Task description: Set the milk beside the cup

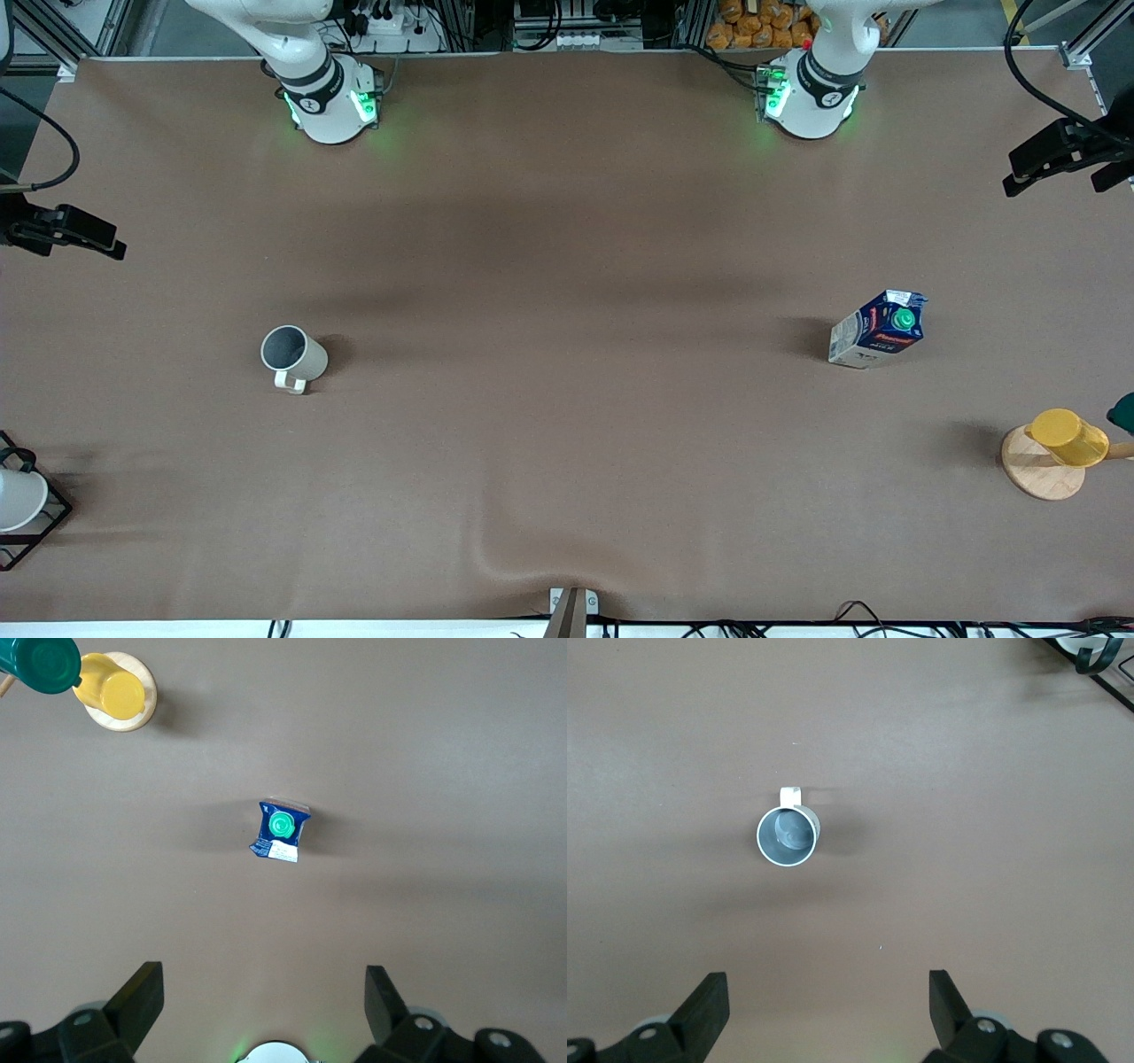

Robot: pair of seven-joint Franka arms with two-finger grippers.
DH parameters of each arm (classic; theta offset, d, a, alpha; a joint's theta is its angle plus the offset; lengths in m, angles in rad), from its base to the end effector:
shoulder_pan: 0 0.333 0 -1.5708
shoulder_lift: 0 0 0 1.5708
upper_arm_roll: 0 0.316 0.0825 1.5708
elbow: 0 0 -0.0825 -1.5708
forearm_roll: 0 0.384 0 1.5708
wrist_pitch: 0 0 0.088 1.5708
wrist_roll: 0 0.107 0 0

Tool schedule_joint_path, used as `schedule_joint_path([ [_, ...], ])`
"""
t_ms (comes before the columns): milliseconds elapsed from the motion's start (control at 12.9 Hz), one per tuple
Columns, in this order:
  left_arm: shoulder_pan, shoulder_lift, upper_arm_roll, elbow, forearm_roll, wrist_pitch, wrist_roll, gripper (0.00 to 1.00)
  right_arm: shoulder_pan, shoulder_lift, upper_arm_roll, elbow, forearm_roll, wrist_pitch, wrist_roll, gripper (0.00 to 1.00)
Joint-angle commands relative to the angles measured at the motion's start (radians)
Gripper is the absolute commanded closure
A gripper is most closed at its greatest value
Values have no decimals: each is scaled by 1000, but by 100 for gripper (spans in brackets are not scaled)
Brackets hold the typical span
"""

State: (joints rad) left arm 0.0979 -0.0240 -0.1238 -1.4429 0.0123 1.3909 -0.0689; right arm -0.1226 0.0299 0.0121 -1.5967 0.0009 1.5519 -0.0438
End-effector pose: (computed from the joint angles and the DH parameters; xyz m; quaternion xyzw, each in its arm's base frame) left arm 0.5269 -0.0132 0.6810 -0.9996 -0.0225 0.0137 0.0082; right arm 0.5563 -0.0617 0.5941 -0.9987 0.0333 0.0372 0.0035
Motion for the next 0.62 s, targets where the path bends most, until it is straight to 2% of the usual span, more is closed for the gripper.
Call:
schedule_joint_path([
  [0,3,-5,0,2,-6,-15,26,0,3,-11,3,-11,-19,-3,-2,0],
  [387,5,-5,1,2,-6,-15,27,0,11,4,3,-11,-19,0,-2,0],
  [542,5,-5,1,2,-8,-15,29,0,14,68,3,-5,-15,13,-1,0],
])
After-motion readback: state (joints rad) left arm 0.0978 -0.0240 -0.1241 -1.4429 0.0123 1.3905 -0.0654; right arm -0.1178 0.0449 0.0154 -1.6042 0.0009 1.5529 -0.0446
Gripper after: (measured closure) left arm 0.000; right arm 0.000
